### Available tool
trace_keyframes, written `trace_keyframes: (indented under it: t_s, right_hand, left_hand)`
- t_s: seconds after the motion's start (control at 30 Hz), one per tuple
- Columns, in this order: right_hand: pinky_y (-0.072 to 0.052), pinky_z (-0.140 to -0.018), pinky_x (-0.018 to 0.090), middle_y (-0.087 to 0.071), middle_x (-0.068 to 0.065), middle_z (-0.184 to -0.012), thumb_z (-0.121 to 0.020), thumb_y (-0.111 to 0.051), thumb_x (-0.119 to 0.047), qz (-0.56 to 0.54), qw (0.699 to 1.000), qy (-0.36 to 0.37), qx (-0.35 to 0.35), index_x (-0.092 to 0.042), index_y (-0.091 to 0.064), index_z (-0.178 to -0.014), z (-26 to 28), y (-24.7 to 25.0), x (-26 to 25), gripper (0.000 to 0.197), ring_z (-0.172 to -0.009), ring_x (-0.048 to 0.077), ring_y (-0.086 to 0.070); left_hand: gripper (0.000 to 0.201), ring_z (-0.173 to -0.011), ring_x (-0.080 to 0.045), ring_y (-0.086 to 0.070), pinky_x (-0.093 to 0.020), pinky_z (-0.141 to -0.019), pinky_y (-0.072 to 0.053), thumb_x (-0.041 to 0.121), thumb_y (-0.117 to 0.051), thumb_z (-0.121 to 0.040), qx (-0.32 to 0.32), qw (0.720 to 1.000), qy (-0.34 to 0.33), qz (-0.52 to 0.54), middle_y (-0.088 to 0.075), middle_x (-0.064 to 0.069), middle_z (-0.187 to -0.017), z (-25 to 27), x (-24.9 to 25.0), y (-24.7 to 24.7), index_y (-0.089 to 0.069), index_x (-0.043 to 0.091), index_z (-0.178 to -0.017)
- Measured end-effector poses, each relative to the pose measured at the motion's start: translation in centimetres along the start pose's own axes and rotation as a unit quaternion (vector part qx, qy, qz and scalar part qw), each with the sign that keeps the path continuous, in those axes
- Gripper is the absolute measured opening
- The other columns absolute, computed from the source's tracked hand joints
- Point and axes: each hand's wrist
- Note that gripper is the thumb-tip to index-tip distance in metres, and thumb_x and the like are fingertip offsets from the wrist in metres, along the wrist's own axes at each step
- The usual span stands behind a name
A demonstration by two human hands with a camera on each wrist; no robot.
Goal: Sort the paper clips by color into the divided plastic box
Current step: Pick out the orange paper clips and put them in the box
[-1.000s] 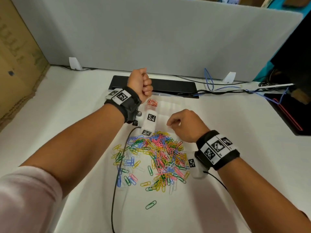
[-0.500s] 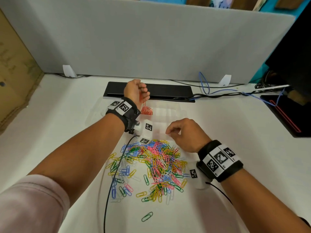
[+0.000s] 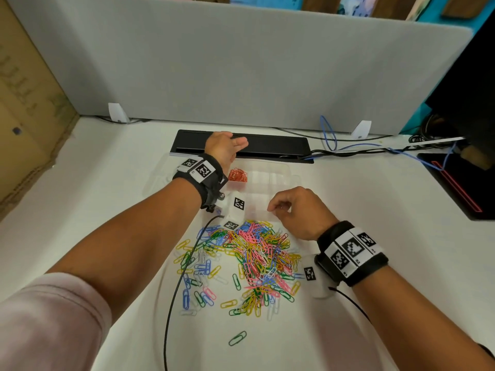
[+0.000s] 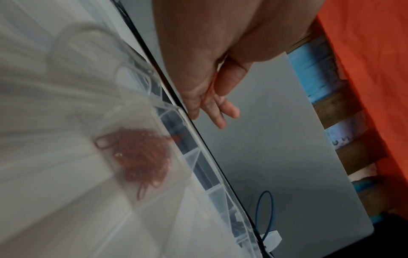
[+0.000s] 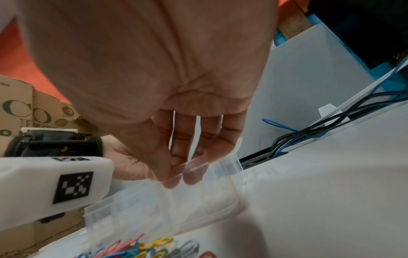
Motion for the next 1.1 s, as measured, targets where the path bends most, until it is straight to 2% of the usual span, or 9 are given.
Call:
trace_keyframes:
  t_s: [0.1,0.2,0.3,0.47,0.53,0.63,0.8,0.97,1.1]
  right_hand:
    - [-0.053,-0.087,0.034,-0.069,-0.008,-0.091,-0.094,-0.061,-0.013,-0.007,1.000,-0.005,0.001,-0.024,-0.076,-0.091,0.0,0.0,-0.1,0.019,-0.090,0.014,-0.063]
    - [-0.054,-0.087,0.035,-0.070,-0.006,-0.091,-0.093,-0.061,-0.012,-0.012,1.000,-0.006,0.003,-0.023,-0.076,-0.090,0.0,0.0,-0.1,0.019,-0.090,0.015,-0.063]
    - [-0.054,-0.087,0.036,-0.070,-0.004,-0.091,-0.092,-0.061,-0.011,-0.007,1.000,-0.010,0.006,-0.024,-0.075,-0.086,-0.3,0.1,-0.2,0.020,-0.089,0.017,-0.064]
    - [-0.049,-0.083,0.029,-0.062,-0.011,-0.093,-0.091,-0.063,-0.015,0.021,0.999,-0.020,0.040,-0.025,-0.074,-0.095,-1.0,0.4,-0.8,0.015,-0.089,0.013,-0.059]
    - [-0.043,-0.079,0.026,-0.060,-0.011,-0.095,-0.090,-0.065,-0.019,0.041,0.997,-0.005,0.073,-0.023,-0.072,-0.102,-0.7,0.2,-1.2,0.014,-0.087,0.011,-0.056]
    - [-0.051,-0.079,0.029,-0.068,-0.007,-0.089,-0.089,-0.066,-0.020,0.019,0.997,-0.003,0.081,-0.023,-0.074,-0.096,0.5,-0.3,-2.2,0.011,-0.083,0.014,-0.061]
    - [-0.056,-0.076,0.035,-0.068,-0.005,-0.081,-0.087,-0.062,-0.016,0.023,0.999,0.027,0.017,-0.020,-0.076,-0.087,2.1,-1.8,-4.4,0.015,-0.079,0.018,-0.065]
    - [-0.057,-0.075,0.038,-0.073,-0.004,-0.082,-0.081,-0.057,-0.011,0.031,0.999,0.036,-0.022,-0.024,-0.075,-0.077,1.5,-3.4,-6.2,0.023,-0.077,0.020,-0.066]
    - [-0.055,-0.079,0.036,-0.070,-0.006,-0.089,-0.082,-0.066,-0.016,0.049,0.995,0.046,-0.078,-0.023,-0.077,-0.090,0.6,-4.2,-7.0,0.014,-0.082,0.019,-0.064]
  left_hand:
    - [0.044,-0.124,-0.032,-0.057,-0.026,-0.088,-0.046,-0.010,-0.028,-0.096,-0.029,0.999,0.010,0.016,-0.057,-0.026,-0.133,0.6,0.6,0.1,-0.040,-0.004,-0.138]
    - [0.037,-0.119,-0.028,-0.061,-0.036,-0.111,-0.037,-0.005,-0.032,-0.095,-0.033,0.999,0.017,0.027,-0.066,-0.019,-0.119,1.1,0.9,0.6,-0.051,0.001,-0.126]
    - [0.019,-0.102,-0.022,-0.069,-0.040,-0.103,-0.047,0.006,-0.040,-0.096,-0.024,0.999,0.004,-0.045,-0.070,-0.005,-0.094,1.7,1.2,1.4,-0.058,0.012,-0.101]
    - [0.013,-0.065,-0.014,-0.063,-0.028,-0.065,-0.051,0.006,-0.054,-0.091,-0.102,0.973,-0.038,-0.203,-0.068,-0.004,-0.087,4.6,1.0,3.3,-0.063,0.015,-0.093]
    - [0.012,-0.059,-0.011,-0.060,-0.025,-0.058,-0.046,0.005,-0.063,-0.087,-0.169,0.934,-0.036,-0.312,-0.070,-0.005,-0.088,6.0,0.7,4.3,-0.068,0.016,-0.087]
    - [0.009,-0.057,-0.007,-0.061,-0.018,-0.053,-0.045,0.007,-0.068,-0.087,-0.239,0.846,-0.033,-0.475,-0.073,0.004,-0.082,7.8,0.2,5.6,-0.074,0.014,-0.087]
    - [0.003,-0.060,-0.007,-0.061,-0.023,-0.066,-0.053,0.013,-0.076,-0.081,-0.259,0.759,-0.039,-0.596,-0.071,0.006,-0.070,9.5,-1.0,7.5,-0.077,0.016,-0.083]
    - [0.010,-0.065,-0.008,-0.060,-0.024,-0.067,-0.050,0.019,-0.083,-0.073,-0.221,0.752,-0.083,-0.616,-0.070,0.005,-0.072,10.8,-2.3,9.0,-0.076,0.019,-0.080]
    - [0.018,-0.078,-0.012,-0.064,-0.025,-0.072,-0.051,0.030,-0.083,-0.072,-0.224,0.712,-0.080,-0.661,-0.070,0.006,-0.081,10.9,-3.0,9.6,-0.075,0.022,-0.087]
Point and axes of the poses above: each hand's wrist, its own z-axis away from the middle knuckle, its own y-axis out of the back of the hand, x = y × z
